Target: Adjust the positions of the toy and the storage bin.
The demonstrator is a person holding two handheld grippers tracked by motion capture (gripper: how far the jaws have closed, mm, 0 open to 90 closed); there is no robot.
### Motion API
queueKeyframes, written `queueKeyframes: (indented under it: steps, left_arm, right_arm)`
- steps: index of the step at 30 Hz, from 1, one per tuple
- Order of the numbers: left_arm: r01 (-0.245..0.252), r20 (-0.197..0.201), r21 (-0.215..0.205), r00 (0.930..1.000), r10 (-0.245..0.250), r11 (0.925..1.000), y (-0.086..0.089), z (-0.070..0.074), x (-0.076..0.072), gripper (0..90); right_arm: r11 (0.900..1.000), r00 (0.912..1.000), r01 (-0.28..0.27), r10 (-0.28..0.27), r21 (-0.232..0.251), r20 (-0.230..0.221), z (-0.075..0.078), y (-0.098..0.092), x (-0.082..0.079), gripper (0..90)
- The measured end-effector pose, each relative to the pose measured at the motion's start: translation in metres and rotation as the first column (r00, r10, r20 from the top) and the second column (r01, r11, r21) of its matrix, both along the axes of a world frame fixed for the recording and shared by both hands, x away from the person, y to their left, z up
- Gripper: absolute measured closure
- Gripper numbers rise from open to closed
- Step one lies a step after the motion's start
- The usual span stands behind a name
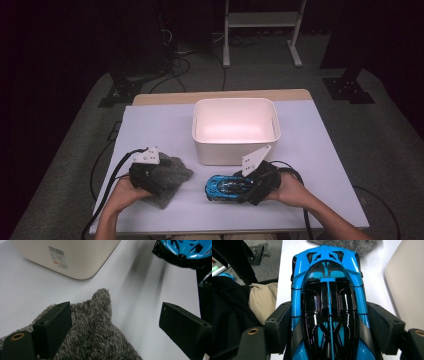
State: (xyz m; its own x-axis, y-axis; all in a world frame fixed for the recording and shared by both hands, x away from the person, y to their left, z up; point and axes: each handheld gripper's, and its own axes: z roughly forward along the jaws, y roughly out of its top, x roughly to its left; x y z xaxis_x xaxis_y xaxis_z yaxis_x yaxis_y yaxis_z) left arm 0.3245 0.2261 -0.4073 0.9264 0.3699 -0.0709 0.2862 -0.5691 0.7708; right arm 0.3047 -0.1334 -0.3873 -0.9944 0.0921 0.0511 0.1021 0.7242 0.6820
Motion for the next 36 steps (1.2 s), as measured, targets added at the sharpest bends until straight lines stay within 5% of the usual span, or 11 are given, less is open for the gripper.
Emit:
queueKeyframes:
  steps: [36]
  left_arm:
    - [-0.017, -0.005, -0.033, 0.9998, 0.017, 0.9993, 0.007, -0.002, -0.002, 10.3]
  right_arm:
    - [0.999, 0.9959, -0.029, 0.025, 0.045, 0.087, 0.108, -0.006, 0.008, 25.2]
